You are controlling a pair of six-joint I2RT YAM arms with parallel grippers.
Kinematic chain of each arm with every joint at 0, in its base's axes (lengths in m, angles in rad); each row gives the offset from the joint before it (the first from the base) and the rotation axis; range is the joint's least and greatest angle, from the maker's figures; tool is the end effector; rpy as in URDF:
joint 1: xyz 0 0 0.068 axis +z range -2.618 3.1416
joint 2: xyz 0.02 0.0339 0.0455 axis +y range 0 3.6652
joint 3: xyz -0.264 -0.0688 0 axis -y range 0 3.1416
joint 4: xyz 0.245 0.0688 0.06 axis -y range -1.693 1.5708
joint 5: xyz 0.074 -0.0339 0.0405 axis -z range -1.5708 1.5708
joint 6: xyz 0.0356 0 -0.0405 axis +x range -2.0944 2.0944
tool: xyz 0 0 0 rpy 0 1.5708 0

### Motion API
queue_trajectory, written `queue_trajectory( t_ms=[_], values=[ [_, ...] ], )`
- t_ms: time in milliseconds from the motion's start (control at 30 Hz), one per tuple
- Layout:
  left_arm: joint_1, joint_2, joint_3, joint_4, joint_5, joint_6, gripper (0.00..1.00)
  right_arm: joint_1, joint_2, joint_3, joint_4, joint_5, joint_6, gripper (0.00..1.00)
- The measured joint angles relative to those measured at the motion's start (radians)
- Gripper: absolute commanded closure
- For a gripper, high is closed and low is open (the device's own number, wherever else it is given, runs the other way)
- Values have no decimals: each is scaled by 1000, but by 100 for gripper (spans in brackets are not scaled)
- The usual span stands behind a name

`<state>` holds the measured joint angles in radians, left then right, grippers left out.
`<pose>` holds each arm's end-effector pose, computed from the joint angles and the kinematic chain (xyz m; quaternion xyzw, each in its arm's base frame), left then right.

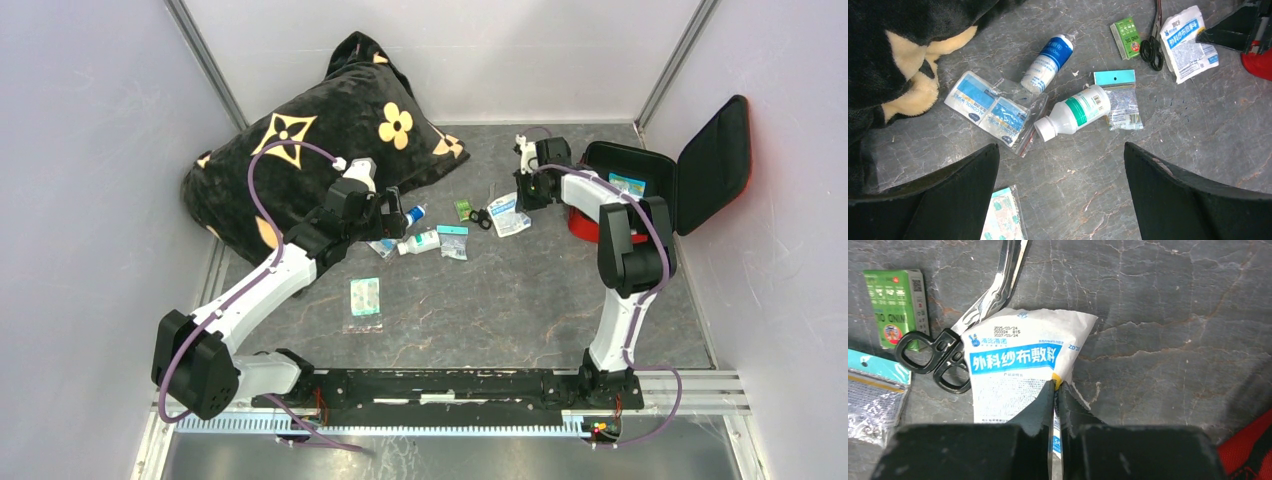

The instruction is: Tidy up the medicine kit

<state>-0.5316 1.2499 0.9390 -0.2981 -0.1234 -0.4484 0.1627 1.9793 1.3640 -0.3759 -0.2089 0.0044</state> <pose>0.2419 -0.1372 0.2837 0.0083 0.8853 -0.1691 0.4331 0.4124 0.0752 0.1723 -0.1051 0.9477 0.1233 0.2749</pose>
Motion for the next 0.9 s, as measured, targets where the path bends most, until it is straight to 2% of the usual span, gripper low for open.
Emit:
queue_trajectory(
  t_ms=[100,500,733,900],
  values=[
    [0,0,0,-1,0,0,0,0,-38,-13,6,11,13,100],
    [0,0,0,-7,3,0,0,-42,-293,-33,37,129,53,100],
    [0,0,1,-8,5,0,0,-261,-417,-69,67,216,87,100],
    [0,0,1,-7,24,0,0,-390,-423,-70,60,286,88,100]
  ],
)
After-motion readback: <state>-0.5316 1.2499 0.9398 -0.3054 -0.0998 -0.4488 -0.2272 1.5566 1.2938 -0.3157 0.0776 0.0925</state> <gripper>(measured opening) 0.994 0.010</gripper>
